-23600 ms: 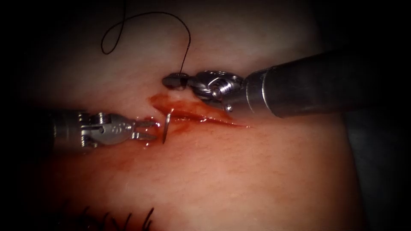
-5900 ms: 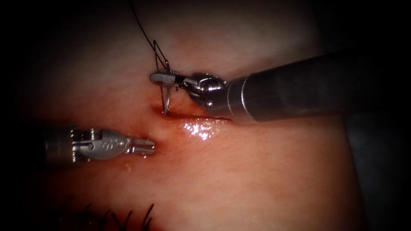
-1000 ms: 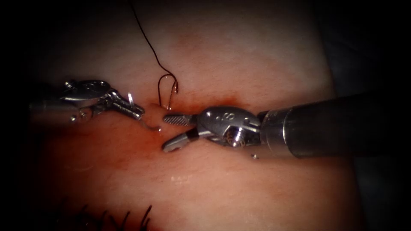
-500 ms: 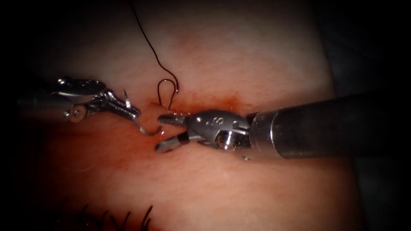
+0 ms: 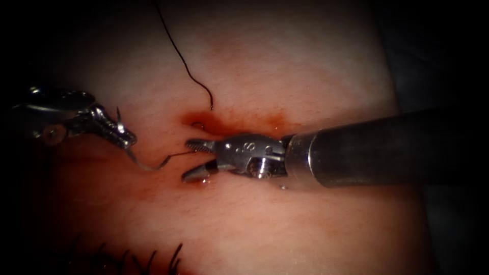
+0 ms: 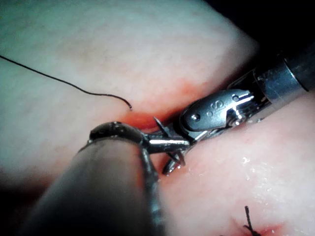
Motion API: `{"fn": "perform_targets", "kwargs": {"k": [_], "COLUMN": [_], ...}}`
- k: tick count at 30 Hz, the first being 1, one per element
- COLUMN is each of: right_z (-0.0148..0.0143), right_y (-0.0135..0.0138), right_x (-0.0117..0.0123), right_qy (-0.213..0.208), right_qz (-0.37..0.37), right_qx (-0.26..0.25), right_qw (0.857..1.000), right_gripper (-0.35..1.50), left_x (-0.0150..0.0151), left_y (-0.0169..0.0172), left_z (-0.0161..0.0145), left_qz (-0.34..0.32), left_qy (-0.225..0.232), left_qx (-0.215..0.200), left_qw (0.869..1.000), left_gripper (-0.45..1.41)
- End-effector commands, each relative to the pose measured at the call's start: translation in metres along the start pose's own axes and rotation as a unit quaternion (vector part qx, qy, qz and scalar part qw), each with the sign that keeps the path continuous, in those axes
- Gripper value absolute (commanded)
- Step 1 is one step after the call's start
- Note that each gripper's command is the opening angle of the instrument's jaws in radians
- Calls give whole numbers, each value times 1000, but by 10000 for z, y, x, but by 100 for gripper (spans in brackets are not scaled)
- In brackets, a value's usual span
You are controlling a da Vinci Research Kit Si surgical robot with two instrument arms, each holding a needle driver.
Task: Wound Closure
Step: Pull the suture needle through the skin with the left gripper, then grasp the suture with the right gripper and pull it through the skin until a short tail remains.
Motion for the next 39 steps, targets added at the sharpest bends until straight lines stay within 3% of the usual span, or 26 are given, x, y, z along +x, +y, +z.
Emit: {"fn": "perform_targets", "kwargs": {"k": [1, 5, 10, 14, 15, 20, 21, 24, 30, 39], "right_z": [8, 8, 8, 8, 8, 8, 8, 8, 7, 7], "right_y": [1, 1, 1, 1, 1, 1, 1, 1, 0, 0], "right_x": [-4, -4, -4, -4, -4, -4, -4, -4, -4, -4], "right_qy": [3, 3, 3, 3, 2, 2, 2, 2, 1, 0], "right_qz": [1, 1, 1, 1, 1, -2, -2, 7, 36, 54], "right_qx": [-4, -4, -4, -4, -5, -6, -6, -7, -7, -14], "right_qw": [1000, 1000, 1000, 1000, 1000, 1000, 1000, 1000, 999, 998], "right_gripper": [132, 132, 132, 130, 130, 130, 128, 128, 118, 101], "left_x": [5, 11, 16, 27, 31, 53, 59, 71, 87, 79], "left_y": [20, 59, 77, 77, 76, 72, 71, 67, 64, 57], "left_z": [1, -1, 1, -1, -3, -16, -19, -26, -33, -25], "left_qz": [77, 219, 328, 409, 437, 492, 509, 537, 568, 580], "left_qy": [-2, -12, -26, -25, -27, -18, -22, -48, -88, -89], "left_qx": [20, 68, 103, 157, 177, 249, 264, 297, 323, 320], "left_qw": [997, 973, 939, 898, 881, 834, 819, 788, 751, 744], "left_gripper": [-45, -45, -45, -45, -45, -45, -45, -45, -45, -45]}}
